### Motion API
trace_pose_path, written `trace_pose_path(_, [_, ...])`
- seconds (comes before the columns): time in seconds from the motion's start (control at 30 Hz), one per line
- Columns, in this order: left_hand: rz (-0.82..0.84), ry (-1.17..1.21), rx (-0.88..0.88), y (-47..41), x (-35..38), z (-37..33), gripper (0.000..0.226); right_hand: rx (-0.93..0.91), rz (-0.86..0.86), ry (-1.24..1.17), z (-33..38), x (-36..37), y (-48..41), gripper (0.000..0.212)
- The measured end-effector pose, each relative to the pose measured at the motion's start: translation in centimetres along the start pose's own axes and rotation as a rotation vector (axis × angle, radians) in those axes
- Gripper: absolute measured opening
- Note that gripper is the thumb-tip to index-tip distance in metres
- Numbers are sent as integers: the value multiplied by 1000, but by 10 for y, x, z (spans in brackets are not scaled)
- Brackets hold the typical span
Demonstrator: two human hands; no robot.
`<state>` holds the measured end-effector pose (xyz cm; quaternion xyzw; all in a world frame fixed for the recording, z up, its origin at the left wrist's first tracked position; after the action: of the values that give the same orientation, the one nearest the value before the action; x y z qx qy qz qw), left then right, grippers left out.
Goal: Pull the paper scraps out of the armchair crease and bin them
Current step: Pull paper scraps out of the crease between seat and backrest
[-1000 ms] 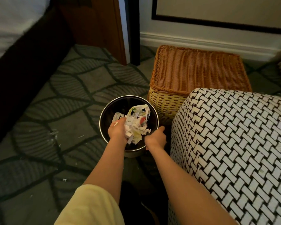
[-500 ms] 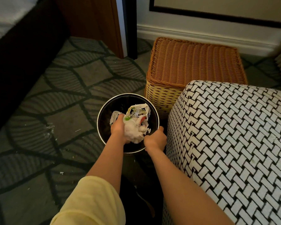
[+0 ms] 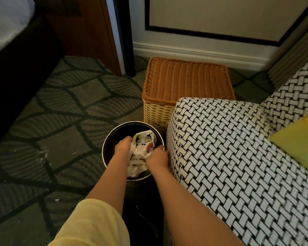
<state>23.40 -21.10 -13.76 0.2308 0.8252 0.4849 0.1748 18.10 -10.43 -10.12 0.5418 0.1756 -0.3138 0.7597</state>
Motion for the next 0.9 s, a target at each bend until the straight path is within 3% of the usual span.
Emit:
trace_pose_path(0.1, [-85,-71,181,42,7,-23,41,-143,11,-31,20,-30,23,52])
trace_pose_path(0.37, [31,-73,562,164,68,-87,7,-361,-227,-329,30,-150,88,27])
trace_pose_path(0.43, [31,-102,632,196,88,-95,8,-399,-284,-369,16,-188,103,23])
trace_pose_path(0.63, [323,-315,801,289,187,-77,15,-385,-445,-423,-63,-276,134,26])
trace_pose_path(0.9, [657,-370,823,369,288,3,21,-272,-564,-578,-179,-341,145,23])
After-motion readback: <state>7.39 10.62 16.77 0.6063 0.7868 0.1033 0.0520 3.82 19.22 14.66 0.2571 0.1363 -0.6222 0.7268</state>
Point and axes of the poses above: each hand's wrist, its own y-axis away from the middle knuckle, its own x-axis out of the palm, z = x × y, the point moved 4 cm from there along -y, towards the middle knuckle, and after that the axes turned 5 degrees about z, right-handed, at the moved point
